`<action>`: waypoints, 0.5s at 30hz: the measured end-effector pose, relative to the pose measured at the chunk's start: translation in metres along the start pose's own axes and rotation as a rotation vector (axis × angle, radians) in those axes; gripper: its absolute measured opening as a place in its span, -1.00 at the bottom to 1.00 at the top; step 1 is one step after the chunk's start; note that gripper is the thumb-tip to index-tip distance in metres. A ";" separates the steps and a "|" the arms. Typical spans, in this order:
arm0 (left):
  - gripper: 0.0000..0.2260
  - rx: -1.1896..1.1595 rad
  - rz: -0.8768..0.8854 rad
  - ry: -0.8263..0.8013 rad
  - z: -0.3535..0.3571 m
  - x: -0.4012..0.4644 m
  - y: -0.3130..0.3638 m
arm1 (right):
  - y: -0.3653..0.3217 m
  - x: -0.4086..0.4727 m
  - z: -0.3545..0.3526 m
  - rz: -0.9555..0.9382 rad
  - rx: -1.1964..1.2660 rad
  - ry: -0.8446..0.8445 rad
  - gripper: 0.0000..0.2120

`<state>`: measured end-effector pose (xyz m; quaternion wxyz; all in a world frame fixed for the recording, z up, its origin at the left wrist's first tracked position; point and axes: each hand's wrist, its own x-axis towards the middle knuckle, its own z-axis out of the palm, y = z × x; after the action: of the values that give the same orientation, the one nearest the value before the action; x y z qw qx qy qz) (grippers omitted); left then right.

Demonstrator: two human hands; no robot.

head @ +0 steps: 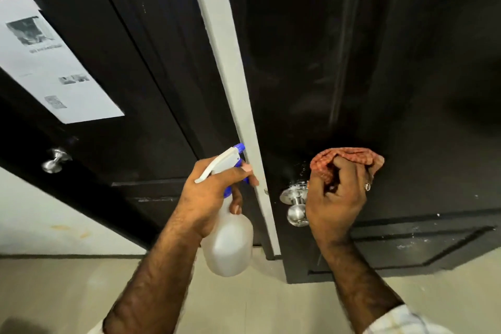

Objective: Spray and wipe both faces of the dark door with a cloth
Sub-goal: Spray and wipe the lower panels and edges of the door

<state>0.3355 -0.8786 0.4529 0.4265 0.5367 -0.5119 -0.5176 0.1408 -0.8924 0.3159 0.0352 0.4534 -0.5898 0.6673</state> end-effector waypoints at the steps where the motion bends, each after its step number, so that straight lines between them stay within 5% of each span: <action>1: -0.69 -0.002 -0.007 -0.007 -0.009 0.005 0.001 | -0.003 -0.002 0.005 -0.009 -0.025 0.016 -0.82; 6: -0.63 -0.023 -0.030 -0.055 -0.040 0.024 -0.003 | -0.024 -0.008 0.016 -0.146 -0.127 -0.013 -0.85; 9: -0.94 -0.068 -0.025 -0.104 -0.047 0.038 -0.012 | -0.042 -0.027 0.030 -0.302 -0.182 -0.190 -0.82; 12: -0.64 -0.104 -0.068 -0.111 -0.050 0.050 -0.022 | -0.042 -0.028 0.031 -0.433 -0.211 -0.364 -0.76; 15: -0.97 -0.067 -0.026 -0.214 -0.045 0.053 -0.022 | -0.021 -0.014 0.009 -0.483 -0.362 -0.444 -0.75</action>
<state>0.3795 -0.9316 0.4292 0.3803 0.4703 -0.5300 -0.5943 0.1666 -0.8868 0.3223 0.1425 0.6997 -0.5675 0.4100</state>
